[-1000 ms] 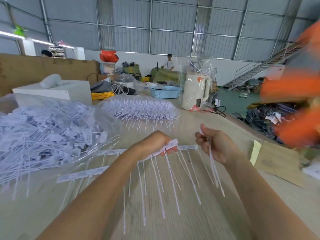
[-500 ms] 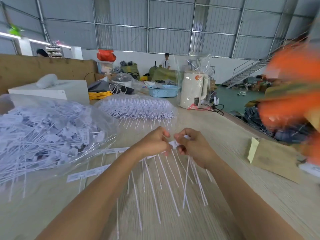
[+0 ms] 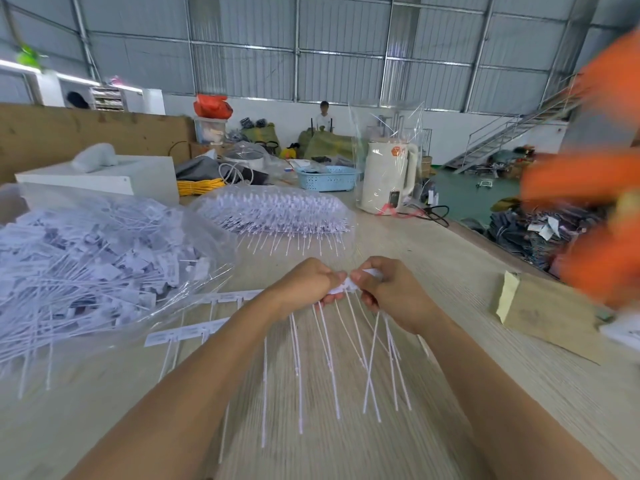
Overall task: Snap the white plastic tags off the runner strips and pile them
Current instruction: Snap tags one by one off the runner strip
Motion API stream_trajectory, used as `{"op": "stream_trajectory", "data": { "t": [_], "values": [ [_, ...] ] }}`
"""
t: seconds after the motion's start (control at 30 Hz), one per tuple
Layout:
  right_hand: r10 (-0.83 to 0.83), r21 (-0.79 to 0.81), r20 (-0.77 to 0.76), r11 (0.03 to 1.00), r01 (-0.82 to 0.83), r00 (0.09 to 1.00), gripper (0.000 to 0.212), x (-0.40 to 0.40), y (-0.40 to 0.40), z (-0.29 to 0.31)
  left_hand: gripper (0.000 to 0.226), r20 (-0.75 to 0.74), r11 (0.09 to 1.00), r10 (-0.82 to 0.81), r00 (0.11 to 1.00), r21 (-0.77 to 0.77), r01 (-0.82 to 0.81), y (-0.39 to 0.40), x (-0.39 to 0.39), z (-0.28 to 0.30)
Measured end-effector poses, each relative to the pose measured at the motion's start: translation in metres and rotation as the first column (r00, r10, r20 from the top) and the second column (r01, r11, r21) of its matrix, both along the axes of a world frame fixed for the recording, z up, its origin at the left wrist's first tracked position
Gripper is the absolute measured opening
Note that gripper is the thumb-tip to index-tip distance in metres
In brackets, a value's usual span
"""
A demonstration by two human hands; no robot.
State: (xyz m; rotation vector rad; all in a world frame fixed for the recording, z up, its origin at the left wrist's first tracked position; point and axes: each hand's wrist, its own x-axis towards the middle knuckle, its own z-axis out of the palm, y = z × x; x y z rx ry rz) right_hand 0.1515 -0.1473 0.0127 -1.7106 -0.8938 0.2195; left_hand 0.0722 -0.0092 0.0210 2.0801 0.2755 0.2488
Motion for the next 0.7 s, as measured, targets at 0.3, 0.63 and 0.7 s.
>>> {"op": "stream_trajectory", "data": {
  "t": [0.3,0.63,0.7],
  "values": [
    [-0.118,0.072,0.454,0.993,0.095,0.883,0.011,0.001,0.003,0.003,0.037,-0.100,0.946,-0.022,0.995,-0.325,-0.012,-0.004,-0.004,0.013],
    [-0.359,0.061,0.180,0.933,0.354,0.916,0.009,0.034,-0.027,0.005,0.031,-0.122,0.986,-0.004,0.993,-0.166,-0.017,-0.001,-0.011,0.024],
    [-0.280,0.231,-0.312,0.904,0.359,0.908,0.016,0.045,-0.042,0.012,0.030,-0.082,0.997,0.069,0.994,-0.025,-0.071,0.010,-0.013,0.023]
  ]
}}
